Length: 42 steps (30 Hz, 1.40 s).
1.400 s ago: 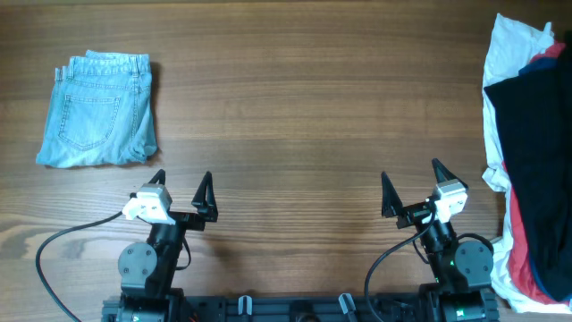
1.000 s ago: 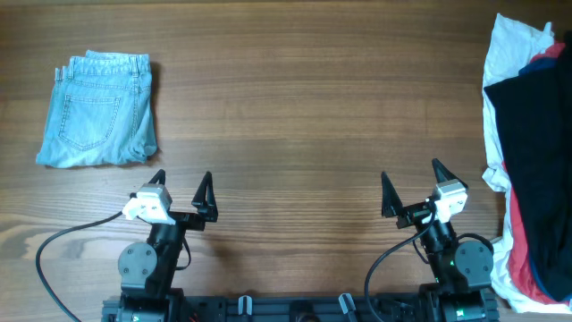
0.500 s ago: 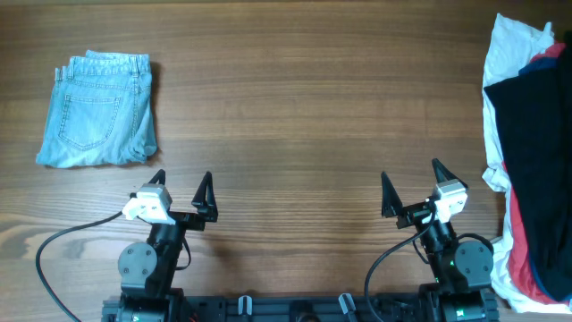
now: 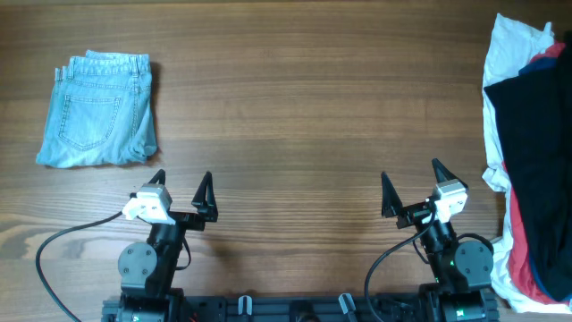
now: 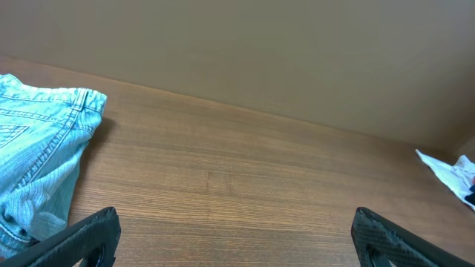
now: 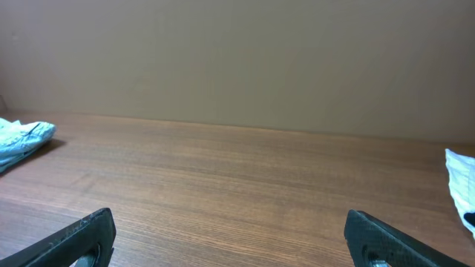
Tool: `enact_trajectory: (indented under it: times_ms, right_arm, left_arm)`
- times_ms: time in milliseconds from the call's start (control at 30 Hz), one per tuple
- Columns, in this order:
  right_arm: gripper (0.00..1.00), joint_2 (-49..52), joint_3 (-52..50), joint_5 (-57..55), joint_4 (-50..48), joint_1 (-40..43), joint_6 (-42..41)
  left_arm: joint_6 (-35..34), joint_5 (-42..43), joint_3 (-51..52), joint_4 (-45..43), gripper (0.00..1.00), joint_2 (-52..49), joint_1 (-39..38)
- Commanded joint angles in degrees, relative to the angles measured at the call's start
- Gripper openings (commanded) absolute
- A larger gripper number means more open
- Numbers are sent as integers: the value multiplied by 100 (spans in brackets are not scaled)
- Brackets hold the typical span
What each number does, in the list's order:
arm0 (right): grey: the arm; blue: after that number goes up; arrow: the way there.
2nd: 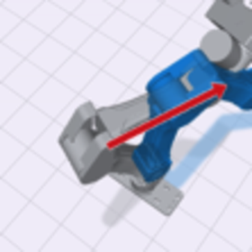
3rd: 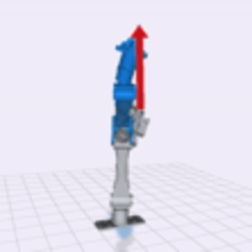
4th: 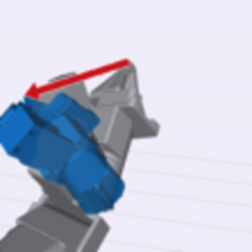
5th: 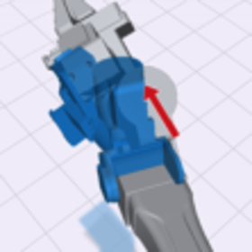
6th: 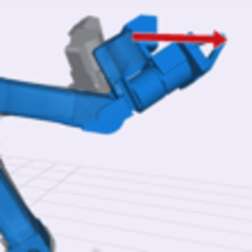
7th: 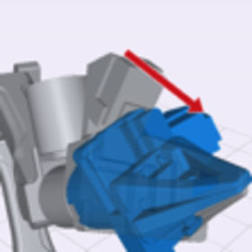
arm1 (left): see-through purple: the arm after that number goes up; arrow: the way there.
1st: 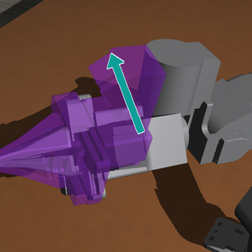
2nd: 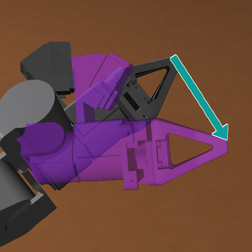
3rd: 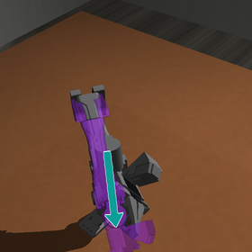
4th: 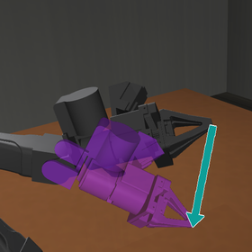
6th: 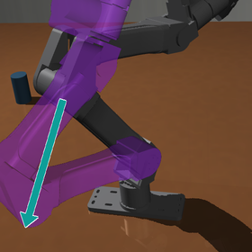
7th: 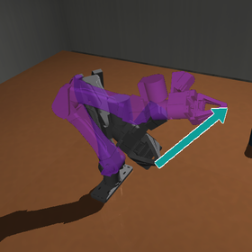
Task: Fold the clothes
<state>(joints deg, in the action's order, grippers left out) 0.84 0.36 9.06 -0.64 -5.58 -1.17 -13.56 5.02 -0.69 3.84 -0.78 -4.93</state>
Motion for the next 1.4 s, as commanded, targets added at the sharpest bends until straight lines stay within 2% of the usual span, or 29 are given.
enact_trajectory:
  times_ms: [0,67,133,233,300,433,567,700,933,1067,1133,1233,1367]
  right_arm:
    - [100,-57,-7,131,-17,-24,103]
    - [100,-57,-7,138,-13,-24,50]
    - [100,-42,-7,133,-15,-24,-389]
    - [100,-42,15,140,7,-24,-1843]
    - [100,-42,138,144,133,-24,-2181]
    - [100,17,544,146,409,-24,-2116]
    - [100,271,1095,116,850,-24,-1545]
    - [100,887,1858,-175,1547,-24,-1381]
    - [99,3169,3480,-492,3077,-24,-1377]
    - [100,4695,4481,-837,3838,-24,-1377]
    - [100,5206,4815,-944,3866,-24,-1364]
    - [100,5845,5062,-1034,3368,-17,-435]
    - [100,6677,5064,-2610,2592,271,-31]
  left_arm:
    - [136,-59,37,11,100,61,0]
    - [136,-59,37,20,100,61,0]
    - [133,-57,37,24,100,59,0]
    - [68,81,35,7,100,37,-7]
    - [70,487,-44,74,100,35,-7]
    - [-22,501,-540,866,100,24,-7]
    - [-20,501,-1163,1541,100,-142,-7]
    - [-17,498,-1871,1829,100,-597,-7]
    - [-17,505,-3320,2686,100,-2380,-7]
    - [-15,501,-4341,3591,100,-3641,-7]
    - [-15,503,-4647,3869,100,-4037,-7]
    - [-37,505,-4951,4127,100,-4586,-7]
    - [-37,503,-4948,4203,100,-4887,-7]
